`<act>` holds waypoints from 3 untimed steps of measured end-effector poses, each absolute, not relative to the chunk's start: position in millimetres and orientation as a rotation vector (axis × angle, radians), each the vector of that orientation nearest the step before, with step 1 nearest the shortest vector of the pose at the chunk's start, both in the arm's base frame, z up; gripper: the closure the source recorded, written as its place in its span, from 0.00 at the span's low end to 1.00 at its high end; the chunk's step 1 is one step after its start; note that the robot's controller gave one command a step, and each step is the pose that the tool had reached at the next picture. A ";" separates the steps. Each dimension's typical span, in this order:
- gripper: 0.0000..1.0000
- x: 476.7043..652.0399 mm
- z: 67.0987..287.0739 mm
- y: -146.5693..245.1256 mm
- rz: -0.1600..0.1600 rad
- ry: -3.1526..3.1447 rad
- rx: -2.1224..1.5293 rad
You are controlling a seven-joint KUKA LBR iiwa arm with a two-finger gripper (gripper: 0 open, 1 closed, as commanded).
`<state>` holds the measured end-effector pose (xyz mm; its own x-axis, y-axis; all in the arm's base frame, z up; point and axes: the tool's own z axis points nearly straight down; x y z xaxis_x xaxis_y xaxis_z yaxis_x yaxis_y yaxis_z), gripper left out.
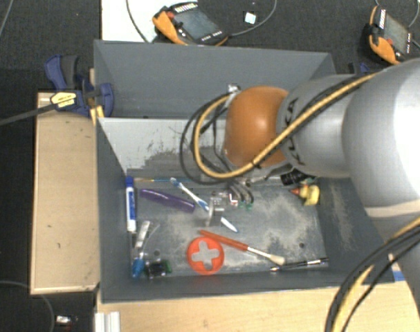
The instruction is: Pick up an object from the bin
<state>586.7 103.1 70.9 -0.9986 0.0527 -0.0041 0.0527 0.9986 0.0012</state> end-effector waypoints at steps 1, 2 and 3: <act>0.00 478.3 113.3 122.1 0.013 3.125 -0.180; 0.00 571.1 100.9 159.6 0.005 3.130 0.121; 0.00 500.2 69.7 130.8 0.008 3.078 -0.596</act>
Offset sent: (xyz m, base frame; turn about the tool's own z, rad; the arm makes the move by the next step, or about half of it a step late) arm -0.0169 0.0561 0.0291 0.0249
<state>500.2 130.8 69.7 -0.9278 -0.3730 -0.0075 -0.3731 0.9278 0.0035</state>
